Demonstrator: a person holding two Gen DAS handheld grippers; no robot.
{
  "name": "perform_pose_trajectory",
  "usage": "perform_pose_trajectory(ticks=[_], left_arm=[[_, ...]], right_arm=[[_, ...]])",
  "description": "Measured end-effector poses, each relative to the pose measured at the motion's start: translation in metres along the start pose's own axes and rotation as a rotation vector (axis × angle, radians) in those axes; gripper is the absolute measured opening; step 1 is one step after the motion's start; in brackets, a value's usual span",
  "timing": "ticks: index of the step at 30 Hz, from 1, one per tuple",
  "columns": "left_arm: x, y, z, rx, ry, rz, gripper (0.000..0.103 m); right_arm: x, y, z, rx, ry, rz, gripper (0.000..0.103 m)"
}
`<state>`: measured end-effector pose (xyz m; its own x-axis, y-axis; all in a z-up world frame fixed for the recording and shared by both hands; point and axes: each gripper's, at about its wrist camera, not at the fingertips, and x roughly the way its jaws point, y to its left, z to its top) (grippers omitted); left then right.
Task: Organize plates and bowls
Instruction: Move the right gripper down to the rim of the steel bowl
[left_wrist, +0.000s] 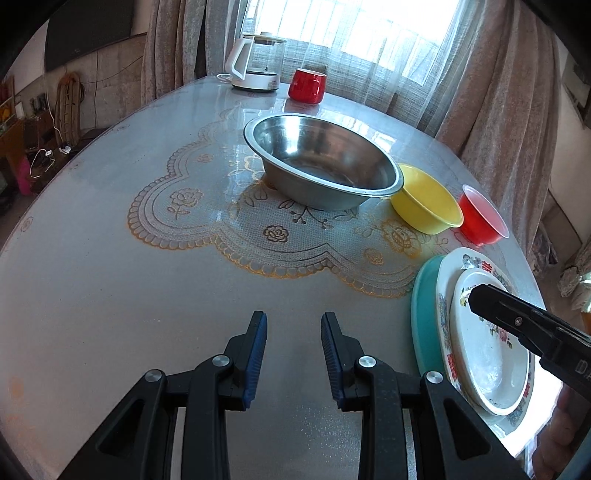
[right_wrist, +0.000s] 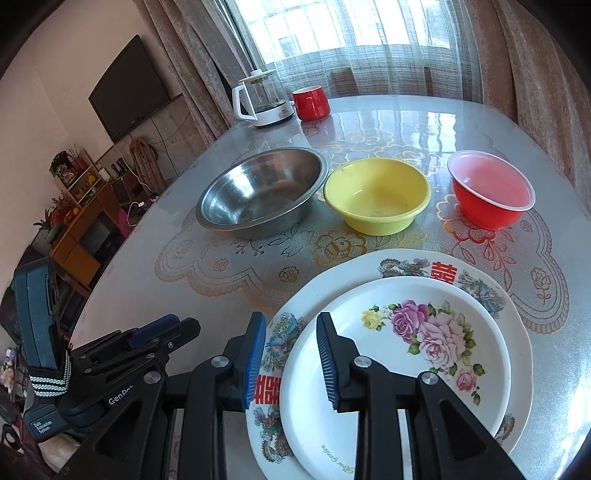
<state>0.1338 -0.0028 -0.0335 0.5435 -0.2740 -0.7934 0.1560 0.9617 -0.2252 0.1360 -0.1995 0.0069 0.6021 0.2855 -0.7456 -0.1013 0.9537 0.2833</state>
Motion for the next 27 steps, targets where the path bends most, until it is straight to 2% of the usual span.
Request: perform_pose_trajectory(ticks=[8, 15, 21, 27], left_arm=[[0.002, 0.029, 0.001, -0.064, -0.007, 0.025, 0.030], [0.001, 0.047, 0.005, -0.080, -0.027, 0.046, 0.030], [0.002, 0.057, 0.019, -0.104, -0.024, 0.031, 0.030], [0.003, 0.055, 0.047, -0.127, -0.053, -0.008, 0.032]], right_arm=[[0.018, 0.013, 0.008, -0.012, 0.030, 0.023, 0.029], [0.034, 0.011, 0.014, 0.019, 0.066, 0.035, 0.029], [0.041, 0.009, 0.031, 0.050, 0.063, 0.043, 0.029], [0.043, 0.012, 0.056, 0.052, 0.022, 0.037, 0.029]])
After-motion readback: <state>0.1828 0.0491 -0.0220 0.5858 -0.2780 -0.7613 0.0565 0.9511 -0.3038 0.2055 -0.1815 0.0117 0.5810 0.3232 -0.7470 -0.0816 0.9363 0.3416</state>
